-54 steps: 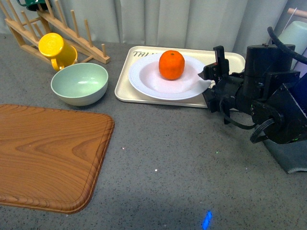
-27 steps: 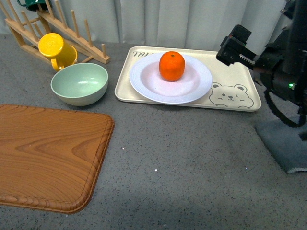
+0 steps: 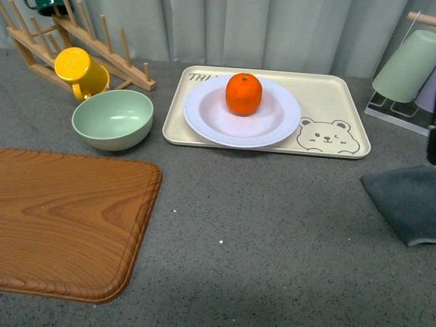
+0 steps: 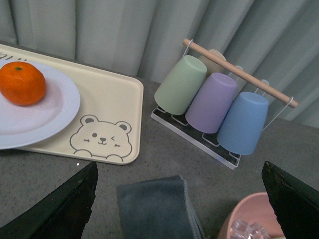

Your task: Place orange and plate with both arms

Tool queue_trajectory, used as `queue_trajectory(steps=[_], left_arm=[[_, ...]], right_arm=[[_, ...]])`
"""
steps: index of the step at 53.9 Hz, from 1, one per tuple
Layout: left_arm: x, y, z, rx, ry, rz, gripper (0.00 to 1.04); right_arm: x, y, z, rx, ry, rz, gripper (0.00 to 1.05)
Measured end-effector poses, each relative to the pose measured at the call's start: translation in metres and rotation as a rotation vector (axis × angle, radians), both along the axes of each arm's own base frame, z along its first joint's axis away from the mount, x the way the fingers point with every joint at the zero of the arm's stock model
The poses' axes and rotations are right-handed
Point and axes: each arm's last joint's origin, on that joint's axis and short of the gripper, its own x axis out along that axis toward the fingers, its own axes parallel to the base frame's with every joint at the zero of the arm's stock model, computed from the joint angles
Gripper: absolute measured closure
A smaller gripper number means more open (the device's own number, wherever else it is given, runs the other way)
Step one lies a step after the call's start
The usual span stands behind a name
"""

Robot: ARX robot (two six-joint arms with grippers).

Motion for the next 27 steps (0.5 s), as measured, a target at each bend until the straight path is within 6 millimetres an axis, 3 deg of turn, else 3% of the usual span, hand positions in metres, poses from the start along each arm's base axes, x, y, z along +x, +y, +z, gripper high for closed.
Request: queue_trajectory(steps=[12,17,27], left_arm=[[0.0,0.0,0.0,0.0,0.0,0.0,0.06],[0.0,0.0,0.0,0.0,0.0,-0.001,0.06],[0.0,0.0,0.0,0.0,0.0,0.0,0.06]], right_arm=[[-0.039,-0.008,0.016,0.011,-0.057,0.008,0.09],[-0.048,-0.016,0.011,0.208,-0.199,0.128,0.29],[-0.058,-0.032,0.01,0.279,-0.218,0.133,0.65]])
